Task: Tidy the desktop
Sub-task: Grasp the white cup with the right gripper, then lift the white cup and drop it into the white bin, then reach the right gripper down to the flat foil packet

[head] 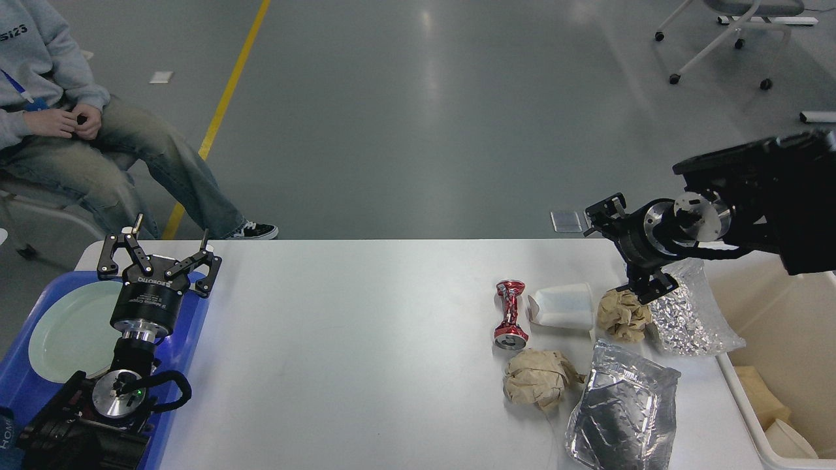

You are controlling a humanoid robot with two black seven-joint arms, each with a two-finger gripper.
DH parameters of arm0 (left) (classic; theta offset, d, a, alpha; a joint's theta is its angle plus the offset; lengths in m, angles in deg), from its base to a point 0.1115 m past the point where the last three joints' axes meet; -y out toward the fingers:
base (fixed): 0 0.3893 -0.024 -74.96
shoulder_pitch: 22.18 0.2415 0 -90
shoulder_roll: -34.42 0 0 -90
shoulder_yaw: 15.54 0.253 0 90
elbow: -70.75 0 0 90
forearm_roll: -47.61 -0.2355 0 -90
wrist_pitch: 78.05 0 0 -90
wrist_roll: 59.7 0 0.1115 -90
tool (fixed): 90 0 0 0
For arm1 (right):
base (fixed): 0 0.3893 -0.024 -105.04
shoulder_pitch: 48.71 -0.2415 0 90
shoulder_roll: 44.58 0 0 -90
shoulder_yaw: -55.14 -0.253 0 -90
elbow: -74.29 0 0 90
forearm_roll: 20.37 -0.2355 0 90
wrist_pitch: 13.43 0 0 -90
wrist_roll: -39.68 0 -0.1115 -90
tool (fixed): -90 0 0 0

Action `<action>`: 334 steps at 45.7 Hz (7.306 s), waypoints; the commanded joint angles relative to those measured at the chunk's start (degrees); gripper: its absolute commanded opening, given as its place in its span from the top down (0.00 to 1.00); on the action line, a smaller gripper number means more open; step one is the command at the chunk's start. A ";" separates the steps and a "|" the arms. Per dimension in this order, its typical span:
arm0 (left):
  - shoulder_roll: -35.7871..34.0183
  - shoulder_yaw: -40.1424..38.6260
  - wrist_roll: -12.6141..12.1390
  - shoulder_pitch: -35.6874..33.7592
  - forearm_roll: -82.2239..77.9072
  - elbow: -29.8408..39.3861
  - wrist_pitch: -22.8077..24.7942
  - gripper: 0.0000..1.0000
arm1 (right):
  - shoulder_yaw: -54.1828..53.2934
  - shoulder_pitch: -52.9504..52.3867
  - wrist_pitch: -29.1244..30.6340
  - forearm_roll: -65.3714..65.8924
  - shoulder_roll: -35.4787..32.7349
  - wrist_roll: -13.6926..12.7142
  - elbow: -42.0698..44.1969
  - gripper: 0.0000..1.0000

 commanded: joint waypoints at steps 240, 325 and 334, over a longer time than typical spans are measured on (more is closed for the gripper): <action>0.09 0.00 0.00 0.00 -0.02 -0.06 0.00 0.04 | -37.03 68.03 -11.31 70.29 -4.20 9.41 57.92 0.27; 0.09 0.00 0.00 0.00 -0.02 0.03 0.00 0.04 | 10.96 -40.07 54.42 61.50 -2.97 8.71 -19.42 0.00; 0.09 0.00 0.00 0.00 -0.02 0.03 0.00 0.04 | 10.17 -41.14 53.19 61.23 -1.82 8.53 -21.45 0.00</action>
